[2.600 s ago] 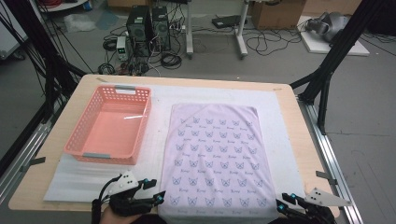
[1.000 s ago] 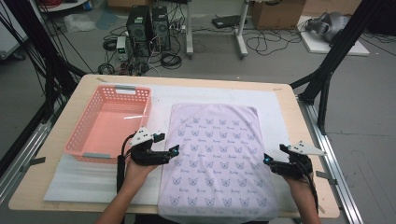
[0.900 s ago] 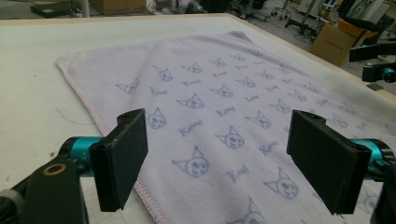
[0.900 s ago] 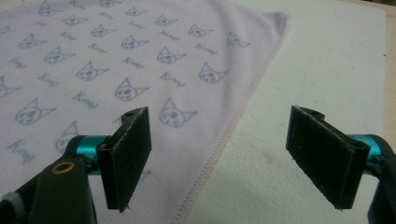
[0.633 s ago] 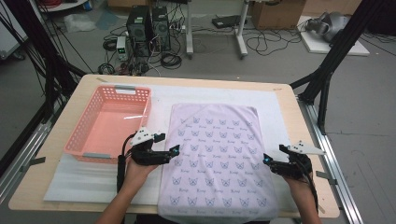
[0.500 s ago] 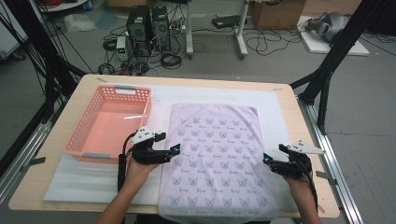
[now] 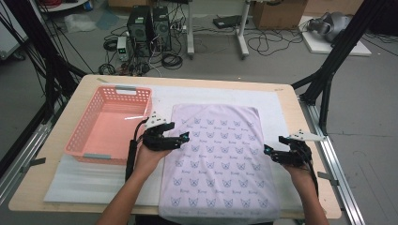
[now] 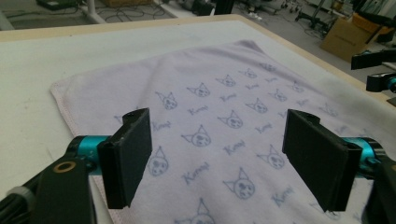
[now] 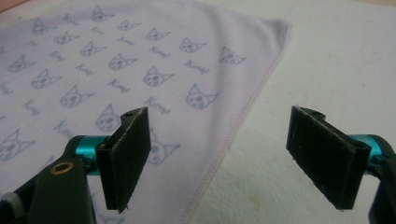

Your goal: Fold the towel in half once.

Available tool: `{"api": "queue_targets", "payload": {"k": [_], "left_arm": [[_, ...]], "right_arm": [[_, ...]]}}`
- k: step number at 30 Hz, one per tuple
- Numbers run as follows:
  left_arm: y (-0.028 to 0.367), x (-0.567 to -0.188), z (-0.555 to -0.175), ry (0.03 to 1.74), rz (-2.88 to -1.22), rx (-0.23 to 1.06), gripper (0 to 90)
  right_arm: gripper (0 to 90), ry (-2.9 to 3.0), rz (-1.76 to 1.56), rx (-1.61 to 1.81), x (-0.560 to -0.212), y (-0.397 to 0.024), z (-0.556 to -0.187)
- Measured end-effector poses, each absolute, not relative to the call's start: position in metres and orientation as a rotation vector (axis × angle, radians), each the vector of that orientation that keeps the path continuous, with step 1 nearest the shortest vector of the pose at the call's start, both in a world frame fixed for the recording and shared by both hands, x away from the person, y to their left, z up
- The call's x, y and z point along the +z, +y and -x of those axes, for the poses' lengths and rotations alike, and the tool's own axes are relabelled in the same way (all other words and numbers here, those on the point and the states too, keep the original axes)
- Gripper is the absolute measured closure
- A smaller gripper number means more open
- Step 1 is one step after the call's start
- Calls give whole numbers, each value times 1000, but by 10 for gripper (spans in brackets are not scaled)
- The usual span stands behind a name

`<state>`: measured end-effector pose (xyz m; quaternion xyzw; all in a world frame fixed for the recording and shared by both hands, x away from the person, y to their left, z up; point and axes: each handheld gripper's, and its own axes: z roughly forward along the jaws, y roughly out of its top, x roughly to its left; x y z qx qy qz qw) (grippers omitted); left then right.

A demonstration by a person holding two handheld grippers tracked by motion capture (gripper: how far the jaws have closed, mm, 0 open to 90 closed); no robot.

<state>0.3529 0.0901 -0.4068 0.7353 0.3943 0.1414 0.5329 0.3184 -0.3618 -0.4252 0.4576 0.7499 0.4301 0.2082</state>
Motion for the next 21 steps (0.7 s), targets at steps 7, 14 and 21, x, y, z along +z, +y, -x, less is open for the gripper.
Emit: {"api": "queue_targets", "payload": {"k": [7,14,21], "left_arm": [[89,-420,-379,1060,-1769,362,297],[87,-439,-400,1201,-1812,430,332],[86,-451,-413,1288,-1835,473,377]], "right_arm": [[207,2135,-1323,1169,-426,-357,-347],[209,2163,-1344,1088,-427,-347,-377],[281,2121,-1403,1031,-435,-343,-394]]}}
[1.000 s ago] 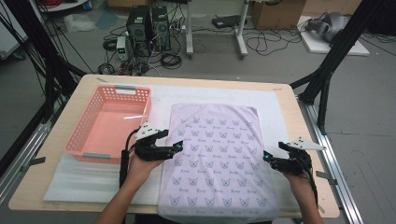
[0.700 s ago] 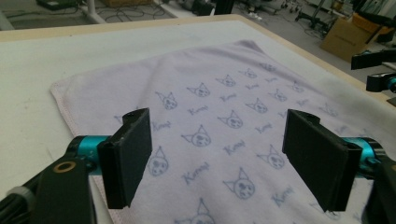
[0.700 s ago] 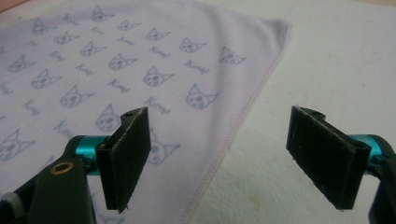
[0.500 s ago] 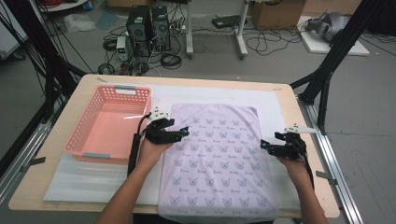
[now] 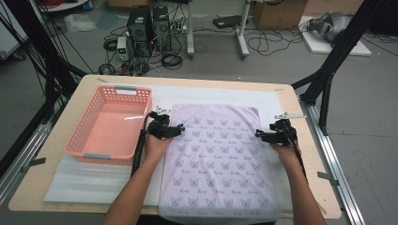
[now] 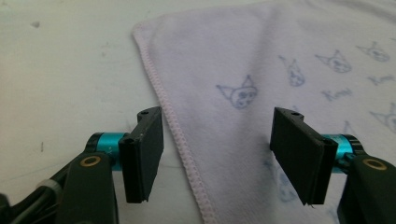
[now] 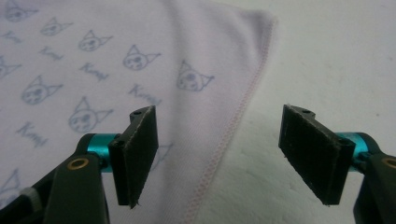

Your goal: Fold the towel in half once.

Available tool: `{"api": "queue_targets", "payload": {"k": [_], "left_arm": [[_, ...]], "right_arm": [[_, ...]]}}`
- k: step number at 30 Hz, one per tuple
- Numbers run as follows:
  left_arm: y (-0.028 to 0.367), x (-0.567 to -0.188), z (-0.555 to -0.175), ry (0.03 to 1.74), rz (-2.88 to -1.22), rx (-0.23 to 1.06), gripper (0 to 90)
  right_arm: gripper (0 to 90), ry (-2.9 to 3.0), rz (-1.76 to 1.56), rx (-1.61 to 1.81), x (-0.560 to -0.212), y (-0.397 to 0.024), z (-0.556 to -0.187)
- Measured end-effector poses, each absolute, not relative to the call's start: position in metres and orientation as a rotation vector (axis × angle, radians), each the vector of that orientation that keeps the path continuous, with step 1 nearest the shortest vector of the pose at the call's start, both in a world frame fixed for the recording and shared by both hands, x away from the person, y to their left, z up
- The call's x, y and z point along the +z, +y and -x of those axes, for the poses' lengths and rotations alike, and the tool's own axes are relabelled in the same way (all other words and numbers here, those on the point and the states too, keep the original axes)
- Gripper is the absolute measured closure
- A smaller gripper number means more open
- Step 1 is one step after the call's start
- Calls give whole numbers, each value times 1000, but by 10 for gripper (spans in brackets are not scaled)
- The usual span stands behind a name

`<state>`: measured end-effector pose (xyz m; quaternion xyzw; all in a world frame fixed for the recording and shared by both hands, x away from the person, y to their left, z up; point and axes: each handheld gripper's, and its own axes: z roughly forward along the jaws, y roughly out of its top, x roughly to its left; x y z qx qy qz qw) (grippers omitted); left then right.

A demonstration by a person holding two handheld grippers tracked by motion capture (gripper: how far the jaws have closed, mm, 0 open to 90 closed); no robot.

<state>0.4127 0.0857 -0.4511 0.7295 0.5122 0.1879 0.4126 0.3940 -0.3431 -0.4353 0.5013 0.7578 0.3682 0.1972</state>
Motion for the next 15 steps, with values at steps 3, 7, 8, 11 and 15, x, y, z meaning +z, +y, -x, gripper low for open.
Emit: {"api": "queue_targets", "payload": {"k": [3,7,8,11,15], "left_arm": [[81,-450,-417,1270,-1901,498,431],[77,-450,-417,1223,-1954,551,489],[78,-450,-417,1214,-1952,544,515],[80,-450,-417,1210,-1940,513,667],[79,-449,-417,1213,-1927,474,823]], "right_arm": [[322,2127,-1420,997,-440,-341,-399],[384,2142,-1440,974,-445,-338,-405],[407,2137,-1437,962,-446,-337,-406],[619,2146,-1408,948,-445,-333,-406],[841,2202,-1356,959,-444,-329,-405]]}}
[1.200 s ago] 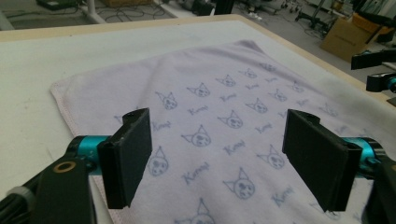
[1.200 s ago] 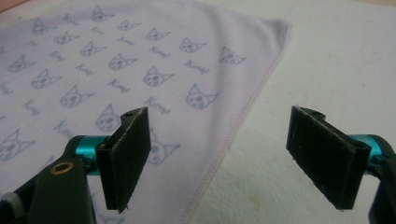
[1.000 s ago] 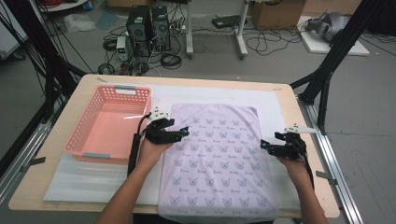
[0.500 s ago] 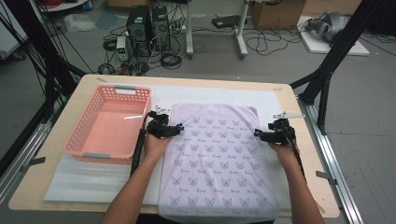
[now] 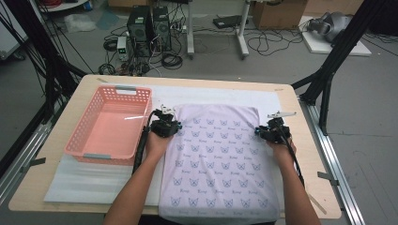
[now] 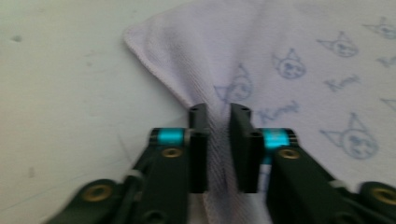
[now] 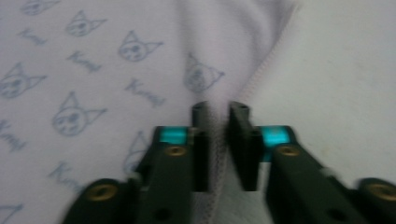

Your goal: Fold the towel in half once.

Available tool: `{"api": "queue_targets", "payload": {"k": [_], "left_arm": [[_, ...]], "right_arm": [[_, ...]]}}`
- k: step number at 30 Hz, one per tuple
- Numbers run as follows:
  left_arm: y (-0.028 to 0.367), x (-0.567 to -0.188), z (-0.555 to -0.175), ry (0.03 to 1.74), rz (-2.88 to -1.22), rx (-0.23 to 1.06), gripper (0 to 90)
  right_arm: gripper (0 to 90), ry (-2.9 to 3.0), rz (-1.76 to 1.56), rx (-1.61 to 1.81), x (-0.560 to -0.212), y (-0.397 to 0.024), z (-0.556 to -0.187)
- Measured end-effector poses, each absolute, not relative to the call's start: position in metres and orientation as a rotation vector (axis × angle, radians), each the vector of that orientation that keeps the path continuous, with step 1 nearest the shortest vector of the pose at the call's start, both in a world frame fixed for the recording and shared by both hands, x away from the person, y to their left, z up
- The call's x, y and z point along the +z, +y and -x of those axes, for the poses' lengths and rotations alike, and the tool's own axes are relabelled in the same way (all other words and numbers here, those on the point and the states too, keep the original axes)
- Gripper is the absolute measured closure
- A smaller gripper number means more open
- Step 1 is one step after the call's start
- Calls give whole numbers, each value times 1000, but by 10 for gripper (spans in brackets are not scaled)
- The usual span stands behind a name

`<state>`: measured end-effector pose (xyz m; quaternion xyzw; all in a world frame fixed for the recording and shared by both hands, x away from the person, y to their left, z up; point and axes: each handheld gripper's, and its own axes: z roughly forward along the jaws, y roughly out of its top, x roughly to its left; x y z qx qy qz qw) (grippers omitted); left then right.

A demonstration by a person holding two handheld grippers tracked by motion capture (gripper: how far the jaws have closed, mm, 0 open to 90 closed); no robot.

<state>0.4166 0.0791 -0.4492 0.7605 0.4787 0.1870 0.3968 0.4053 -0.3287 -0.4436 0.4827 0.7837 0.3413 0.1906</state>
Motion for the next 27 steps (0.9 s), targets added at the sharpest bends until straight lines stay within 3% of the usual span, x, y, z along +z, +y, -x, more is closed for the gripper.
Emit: {"api": "queue_targets", "payload": {"k": [10,27], "left_arm": [[90,-428,-409,1207,-1770,453,832],[102,-398,-344,1005,-1802,367,827]], "right_arm": [[863,2090,-1342,1060,-427,-339,-398],[855,2125,-1222,1217,-404,-352,-328]]}}
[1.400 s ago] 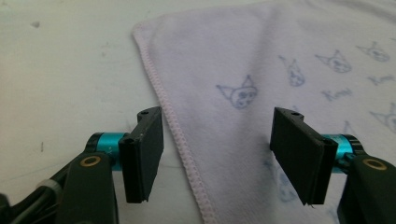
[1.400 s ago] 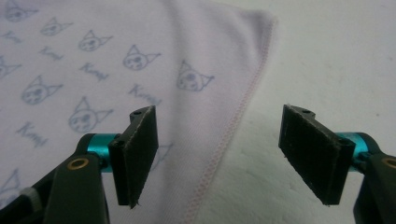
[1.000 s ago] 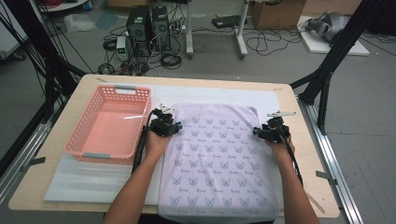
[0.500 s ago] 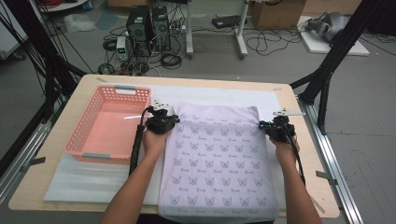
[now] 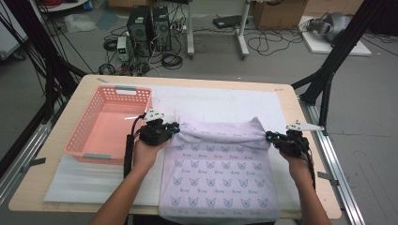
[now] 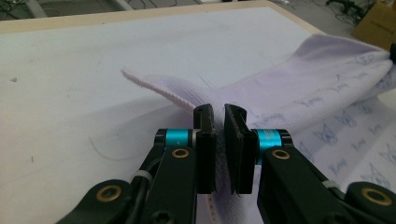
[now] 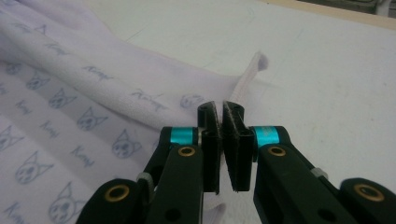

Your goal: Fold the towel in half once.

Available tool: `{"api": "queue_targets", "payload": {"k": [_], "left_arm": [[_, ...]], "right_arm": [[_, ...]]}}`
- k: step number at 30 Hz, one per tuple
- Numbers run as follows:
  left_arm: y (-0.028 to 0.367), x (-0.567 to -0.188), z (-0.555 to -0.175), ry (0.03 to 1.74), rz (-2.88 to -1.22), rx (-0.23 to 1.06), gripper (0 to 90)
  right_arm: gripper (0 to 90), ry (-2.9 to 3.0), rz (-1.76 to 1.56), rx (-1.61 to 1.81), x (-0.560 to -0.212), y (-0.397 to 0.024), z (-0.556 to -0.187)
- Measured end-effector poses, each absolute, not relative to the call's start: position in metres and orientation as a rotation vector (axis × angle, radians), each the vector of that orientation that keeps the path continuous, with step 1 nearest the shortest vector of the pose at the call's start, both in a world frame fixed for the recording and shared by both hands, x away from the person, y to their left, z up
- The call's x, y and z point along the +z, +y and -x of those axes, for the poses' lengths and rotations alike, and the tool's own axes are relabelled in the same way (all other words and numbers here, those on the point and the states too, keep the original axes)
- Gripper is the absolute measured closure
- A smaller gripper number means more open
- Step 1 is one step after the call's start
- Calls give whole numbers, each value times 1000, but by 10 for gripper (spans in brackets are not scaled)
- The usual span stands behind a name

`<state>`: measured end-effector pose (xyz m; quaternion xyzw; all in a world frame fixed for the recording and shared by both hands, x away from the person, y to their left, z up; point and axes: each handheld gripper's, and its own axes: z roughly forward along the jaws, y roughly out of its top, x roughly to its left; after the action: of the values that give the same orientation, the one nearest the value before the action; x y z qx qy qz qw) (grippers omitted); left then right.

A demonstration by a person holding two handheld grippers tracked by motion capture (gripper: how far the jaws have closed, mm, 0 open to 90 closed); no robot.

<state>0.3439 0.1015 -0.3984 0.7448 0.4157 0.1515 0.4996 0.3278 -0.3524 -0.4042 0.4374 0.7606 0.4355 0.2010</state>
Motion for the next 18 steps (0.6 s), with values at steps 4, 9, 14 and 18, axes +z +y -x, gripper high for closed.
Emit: {"api": "queue_targets", "payload": {"k": [4,9,14,18], "left_arm": [[105,-402,-329,983,-1799,332,827],[111,-407,-310,953,-1823,304,826],[112,-414,-293,928,-1864,295,822],[113,-426,-287,941,-1869,281,803]], "right_arm": [[849,2125,-1226,1236,-405,-355,-311],[849,2142,-1221,1249,-412,-357,-289],[850,2195,-1223,1222,-415,-357,-271],[843,2212,-1243,1215,-420,-358,-264]]}}
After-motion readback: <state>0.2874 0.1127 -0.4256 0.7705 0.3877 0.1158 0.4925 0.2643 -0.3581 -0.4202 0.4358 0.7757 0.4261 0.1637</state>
